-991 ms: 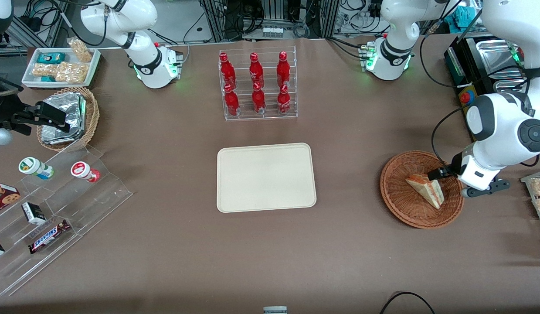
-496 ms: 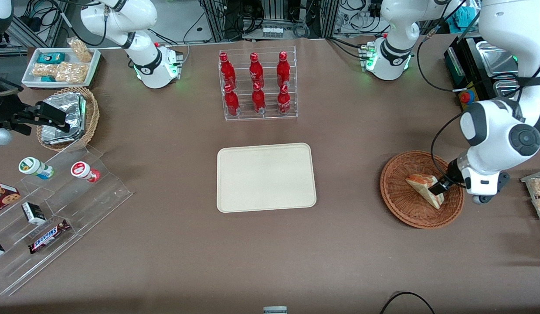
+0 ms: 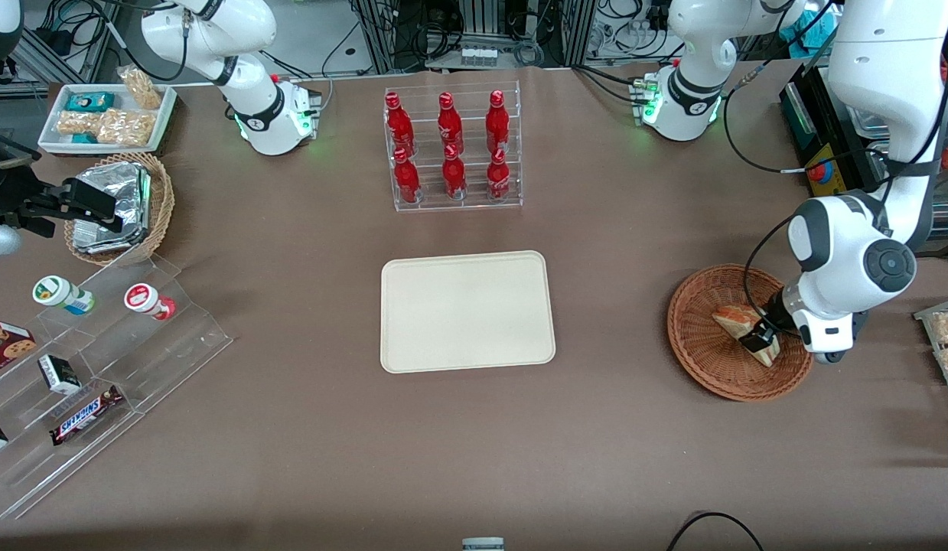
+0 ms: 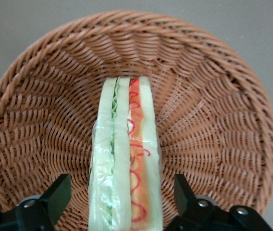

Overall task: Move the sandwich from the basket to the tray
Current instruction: 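Close the left gripper on the wrapped sandwich wedge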

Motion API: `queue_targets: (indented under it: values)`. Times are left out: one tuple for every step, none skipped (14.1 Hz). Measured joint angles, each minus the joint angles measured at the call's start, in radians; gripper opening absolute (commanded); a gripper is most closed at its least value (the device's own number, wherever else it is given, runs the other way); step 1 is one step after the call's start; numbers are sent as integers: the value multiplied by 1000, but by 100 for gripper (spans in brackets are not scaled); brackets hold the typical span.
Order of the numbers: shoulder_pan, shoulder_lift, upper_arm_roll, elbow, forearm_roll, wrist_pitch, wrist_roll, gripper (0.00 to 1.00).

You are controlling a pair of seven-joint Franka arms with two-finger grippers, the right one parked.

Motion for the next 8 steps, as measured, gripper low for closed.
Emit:
queue_targets:
  values:
    - [0, 4, 0, 0, 0, -1, 0, 11]
    - [0, 4, 0, 1, 0, -7, 0, 10]
    - [-2, 2, -1, 5, 0, -28, 2, 9]
    - [-7, -4, -3, 14, 0, -61, 3, 7]
    - [-14, -14, -6, 26, 0, -100, 3, 6]
    - [-22, -27, -8, 43, 1, -144, 9, 4]
    - [-34, -44, -8, 60, 1, -188, 27, 3]
    - [-51, -63, -9, 77, 1, -229, 56, 3]
